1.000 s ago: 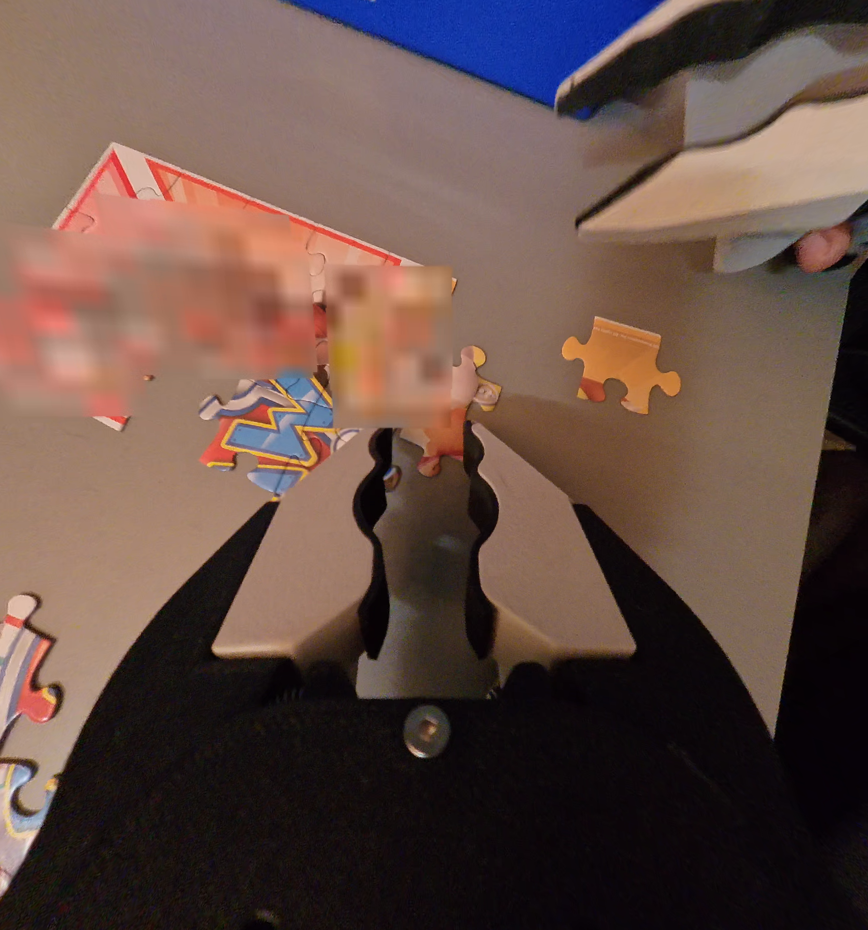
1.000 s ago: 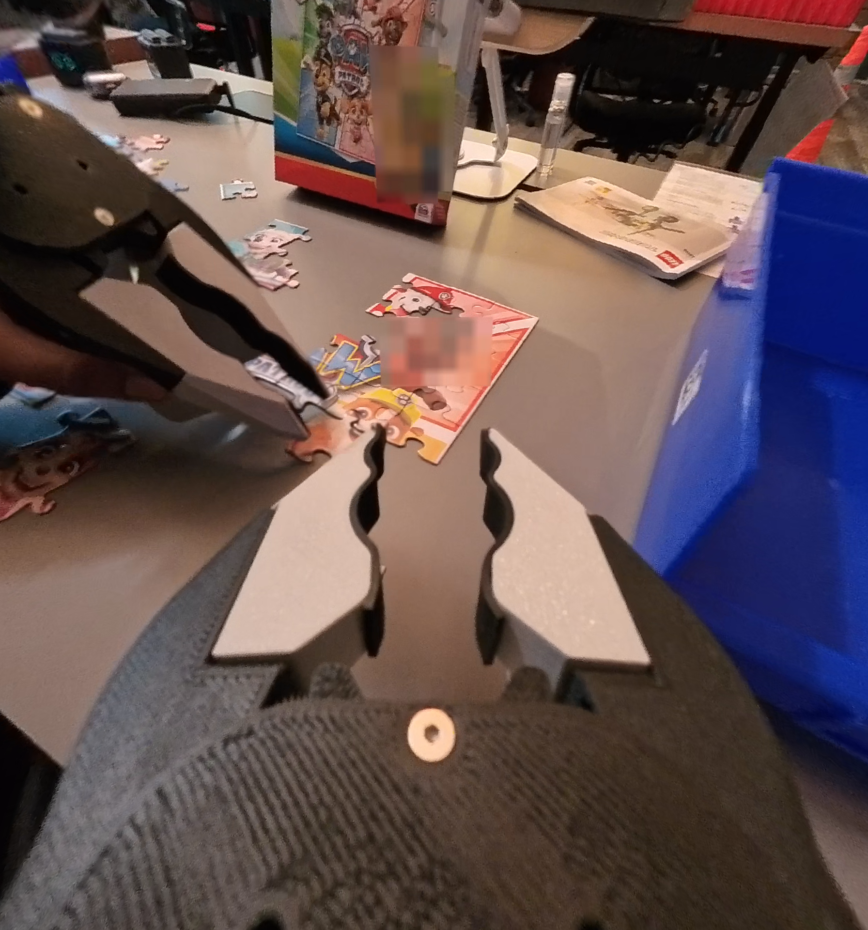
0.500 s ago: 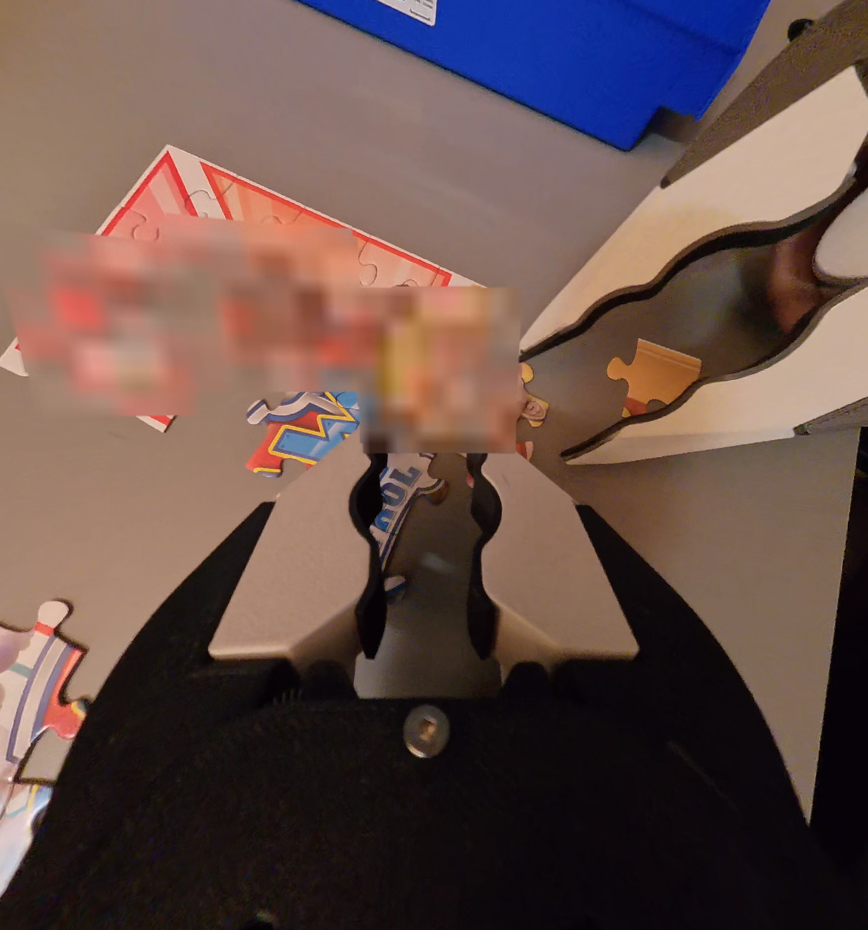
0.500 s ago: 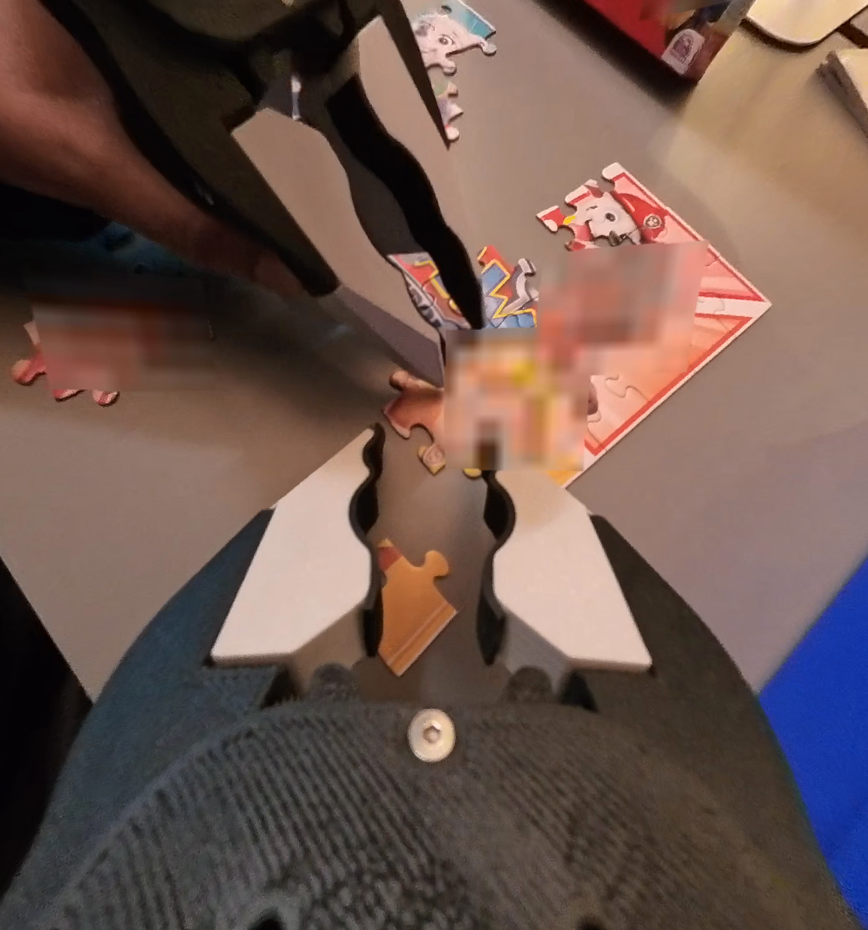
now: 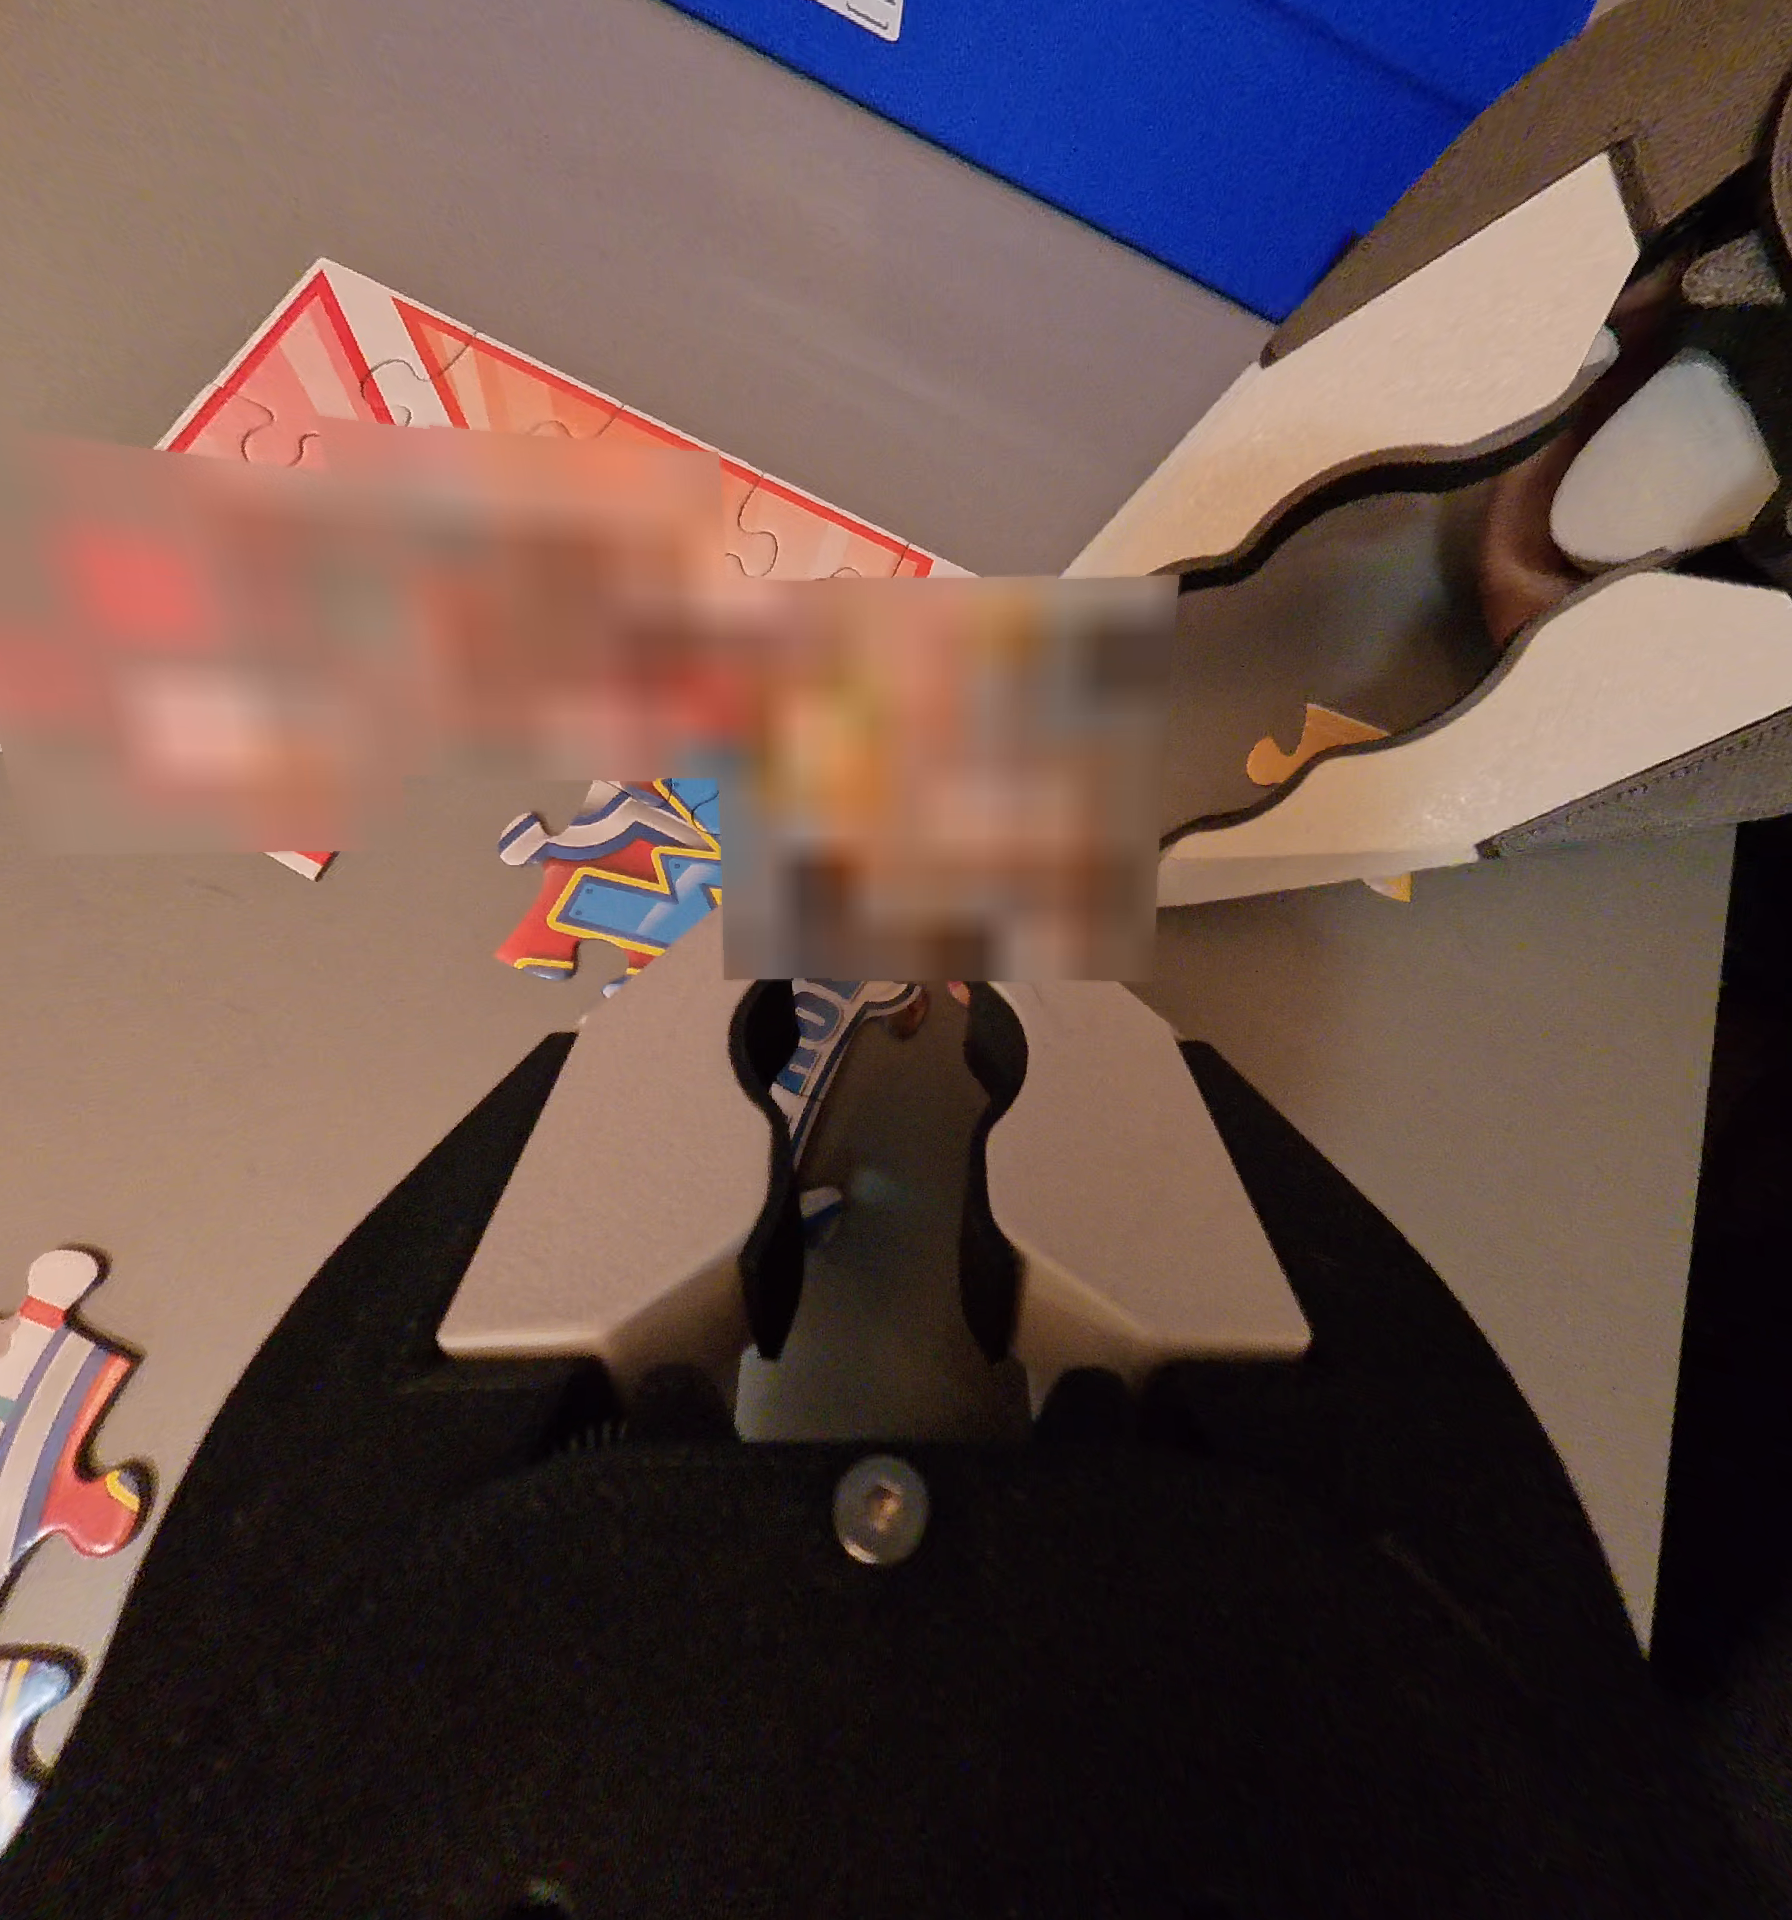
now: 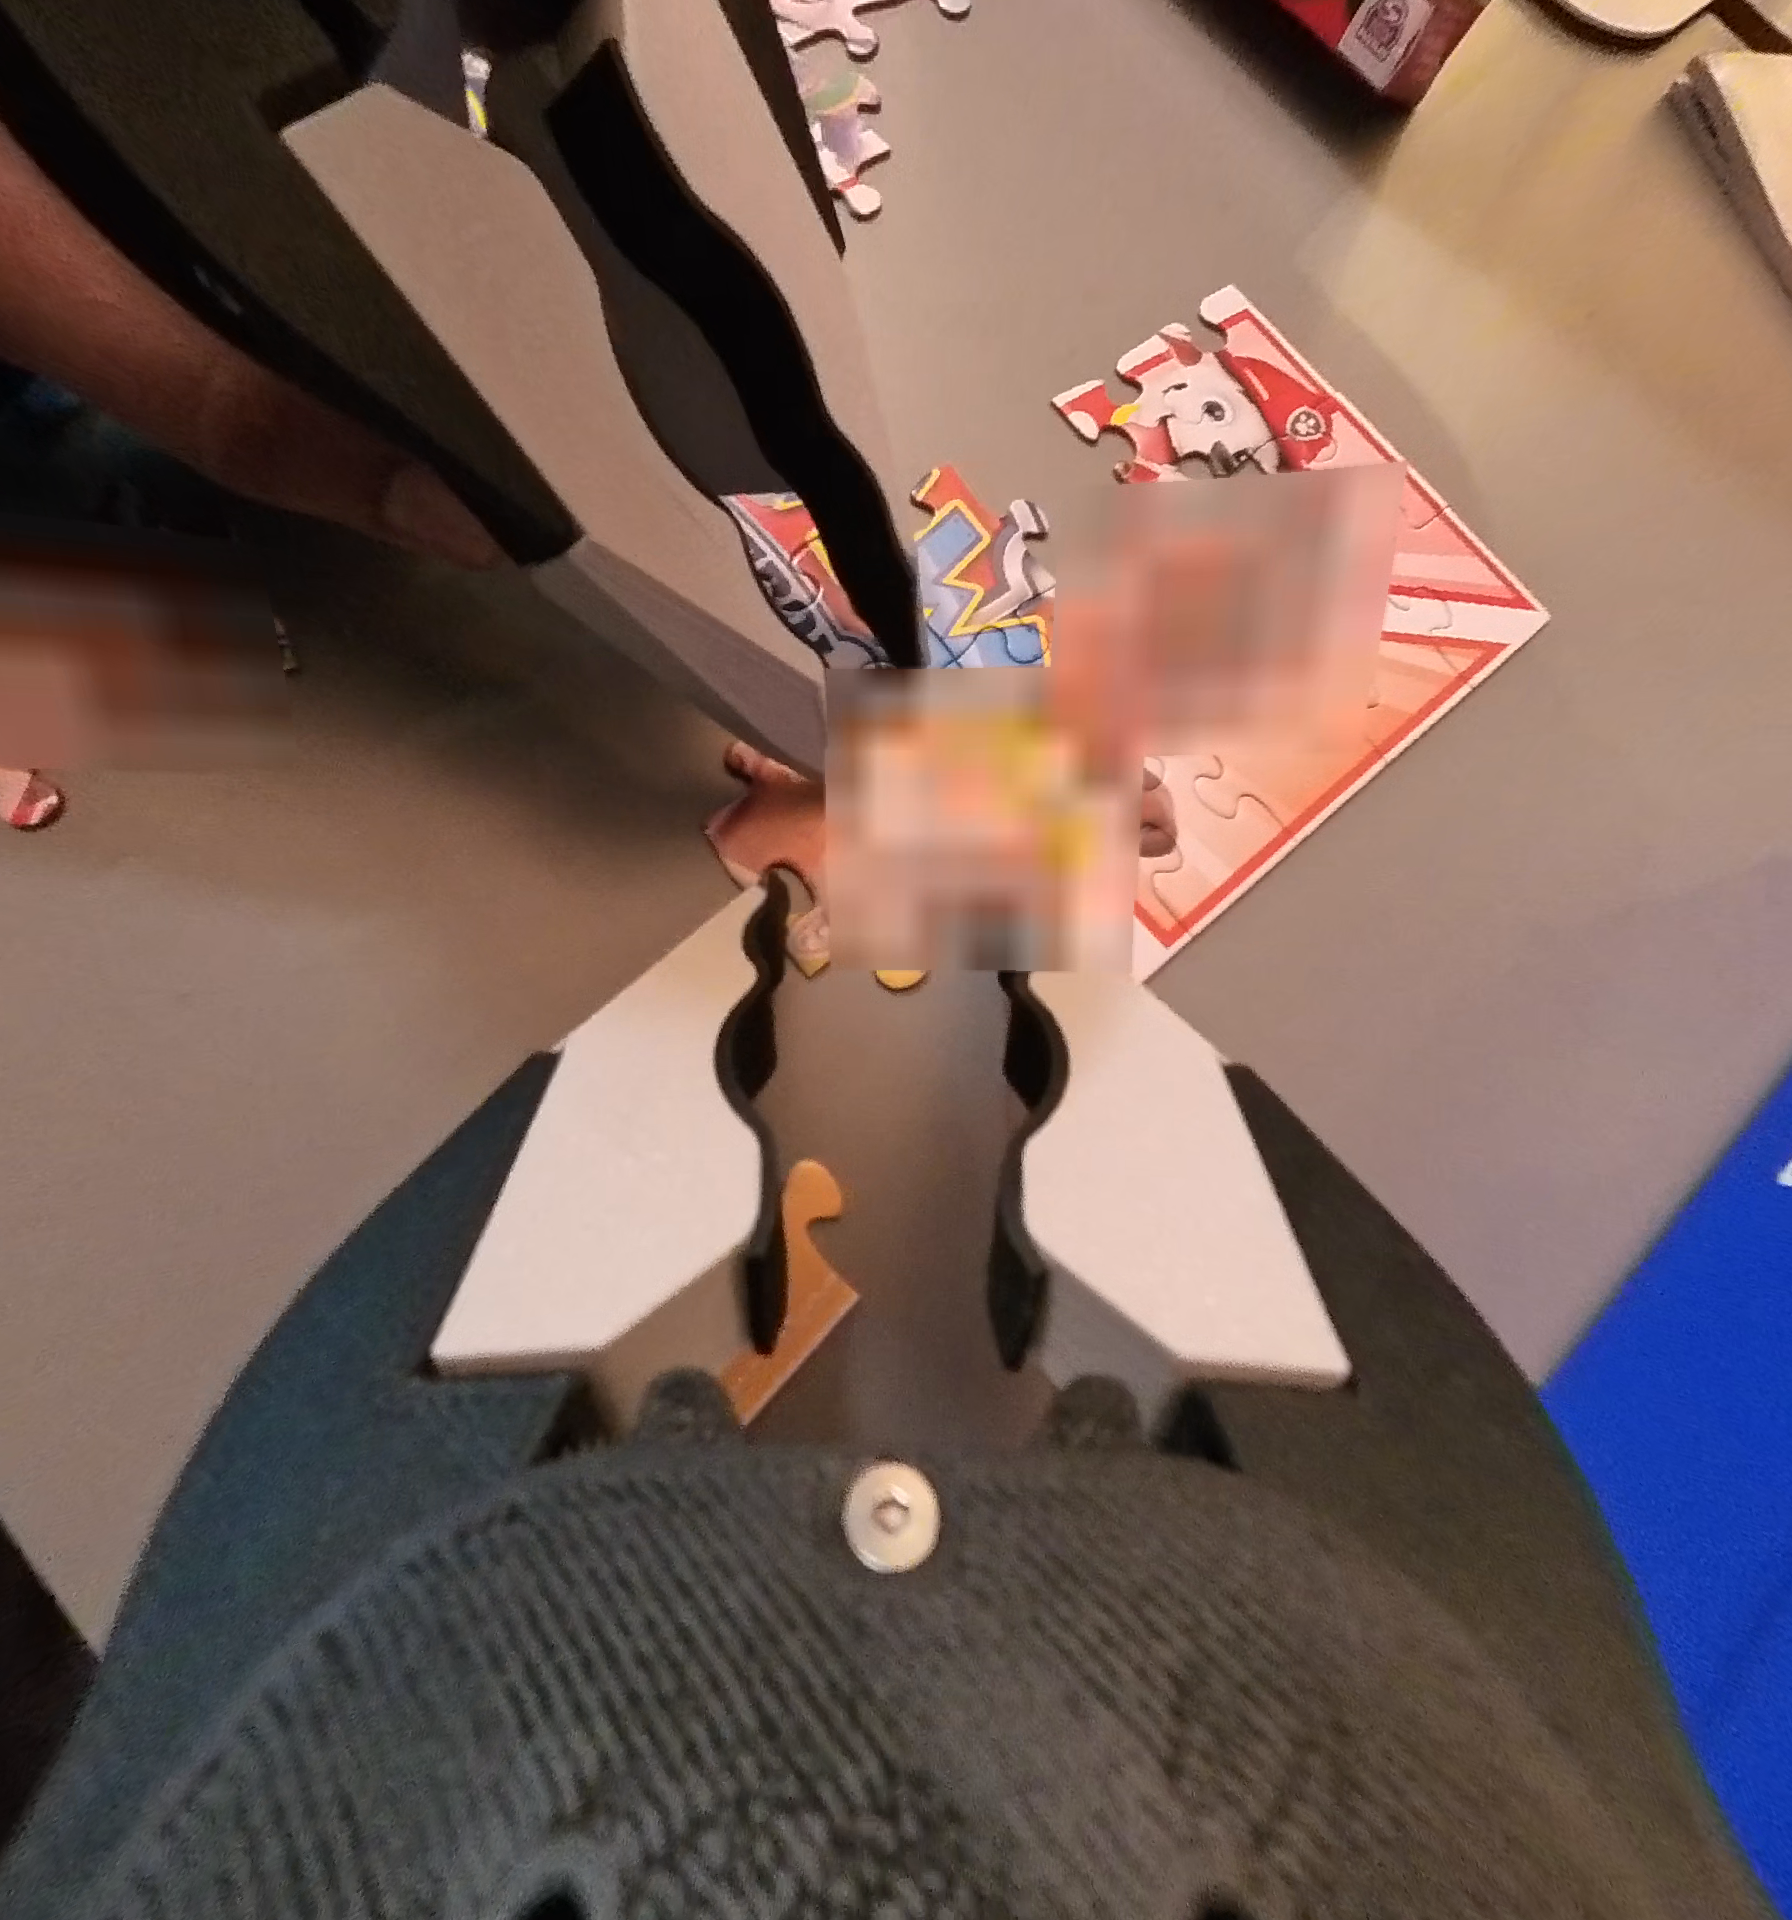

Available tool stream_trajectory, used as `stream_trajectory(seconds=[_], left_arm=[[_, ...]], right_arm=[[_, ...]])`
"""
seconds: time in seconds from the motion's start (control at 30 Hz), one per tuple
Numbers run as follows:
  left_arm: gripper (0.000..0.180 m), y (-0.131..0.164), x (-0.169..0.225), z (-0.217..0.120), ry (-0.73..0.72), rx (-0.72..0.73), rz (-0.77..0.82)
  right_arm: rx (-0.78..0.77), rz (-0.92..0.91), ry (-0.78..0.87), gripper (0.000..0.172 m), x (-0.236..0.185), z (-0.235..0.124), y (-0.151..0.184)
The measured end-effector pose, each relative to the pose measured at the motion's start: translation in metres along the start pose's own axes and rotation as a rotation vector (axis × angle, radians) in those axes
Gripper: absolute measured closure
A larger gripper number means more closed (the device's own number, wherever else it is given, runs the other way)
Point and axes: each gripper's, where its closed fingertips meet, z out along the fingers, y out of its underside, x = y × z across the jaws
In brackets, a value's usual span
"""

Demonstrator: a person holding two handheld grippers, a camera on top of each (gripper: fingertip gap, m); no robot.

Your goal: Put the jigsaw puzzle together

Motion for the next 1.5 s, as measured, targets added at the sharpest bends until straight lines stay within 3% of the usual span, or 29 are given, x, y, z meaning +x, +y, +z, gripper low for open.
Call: stream_trajectory(seconds=[0.13,0.23,0.27,0.7,0.83,0.97,1.07,1.17,1.3,1.5], left_arm=[[0.157,0.0,-0.001,0.0,-0.011,-0.002,0.009],[0.157,0.0,-0.001,0.0,-0.019,-0.001,0.017],[0.157,0.0,-0.001,0.0,-0.02,0.001,0.019],[0.152,0.0,0.002,0.001,-0.012,0.013,0.028],[0.146,0.0,0.002,0.0,-0.016,0.015,0.029],[0.144,-0.003,0.001,-0.004,-0.025,0.043,0.025],[0.145,-0.002,-0.001,-0.006,-0.022,0.049,0.015],[0.145,-0.003,-0.006,-0.009,-0.047,0.059,0.025],[0.145,-0.009,-0.009,-0.016,-0.036,0.106,0.003],[0.146,-0.004,-0.008,-0.018,-0.055,0.114,0.019]], right_arm=[[0.051,0.01,-0.038,0.133,-0.005,-0.001,-0.011],[0.084,0.024,-0.026,0.168,-0.002,0.001,-0.02],[0.072,0.022,-0.012,0.172,0.001,0.004,-0.019],[0.01,0.034,-0.034,0.172,0.004,0.017,-0.014],[0.026,0.052,0.022,0.172,0.017,0.004,-0.013],[0.084,0.139,-0.037,0.172,0.013,-0.005,-0.01],[0.016,0.153,-0.027,0.172,0.011,0.0,0.006],[0.052,0.161,0.094,0.172,0.032,-0.018,0.003],[0.187,0.3,0.056,0.172,0.04,-0.045,-0.006],[0.136,0.289,0.085,0.166,0.027,-0.061,0.014]])
